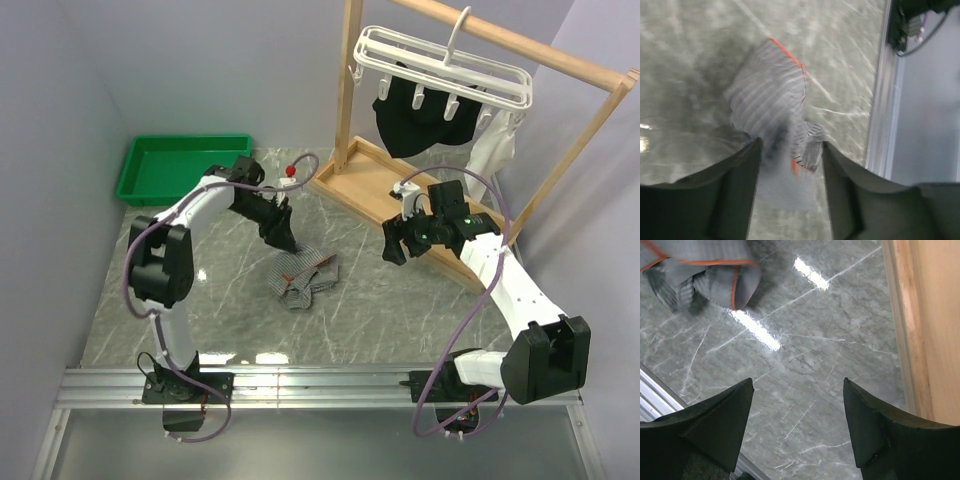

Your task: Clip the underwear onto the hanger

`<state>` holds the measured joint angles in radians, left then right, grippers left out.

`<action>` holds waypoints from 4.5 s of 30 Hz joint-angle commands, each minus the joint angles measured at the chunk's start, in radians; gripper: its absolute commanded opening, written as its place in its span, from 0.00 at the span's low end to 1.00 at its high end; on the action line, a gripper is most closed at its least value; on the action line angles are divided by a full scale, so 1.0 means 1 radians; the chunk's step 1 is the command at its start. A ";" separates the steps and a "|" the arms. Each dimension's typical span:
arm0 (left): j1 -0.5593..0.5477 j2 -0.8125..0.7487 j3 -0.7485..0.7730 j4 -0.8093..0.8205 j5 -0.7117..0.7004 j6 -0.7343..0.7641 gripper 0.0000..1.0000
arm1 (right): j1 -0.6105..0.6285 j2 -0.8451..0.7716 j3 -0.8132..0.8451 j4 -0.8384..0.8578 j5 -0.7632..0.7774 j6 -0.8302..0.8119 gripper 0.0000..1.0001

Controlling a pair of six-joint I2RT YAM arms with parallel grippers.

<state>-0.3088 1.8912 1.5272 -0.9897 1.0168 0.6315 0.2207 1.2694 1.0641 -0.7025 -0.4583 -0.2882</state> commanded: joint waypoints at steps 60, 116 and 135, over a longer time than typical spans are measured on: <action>-0.018 -0.371 -0.546 0.361 -0.445 0.962 0.41 | 0.333 0.318 0.069 0.190 0.122 0.164 0.67; -0.032 -0.276 0.200 0.335 -0.776 -0.683 0.00 | 0.333 0.090 -0.115 0.580 0.058 0.273 0.62; 0.031 -0.106 0.240 0.324 -0.953 -1.170 0.00 | 0.463 0.392 0.025 0.678 0.109 0.428 0.66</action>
<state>-0.3191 1.7729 1.7157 -0.7071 0.0376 -0.4667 0.6670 1.6028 1.0199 -0.0875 -0.3492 0.0952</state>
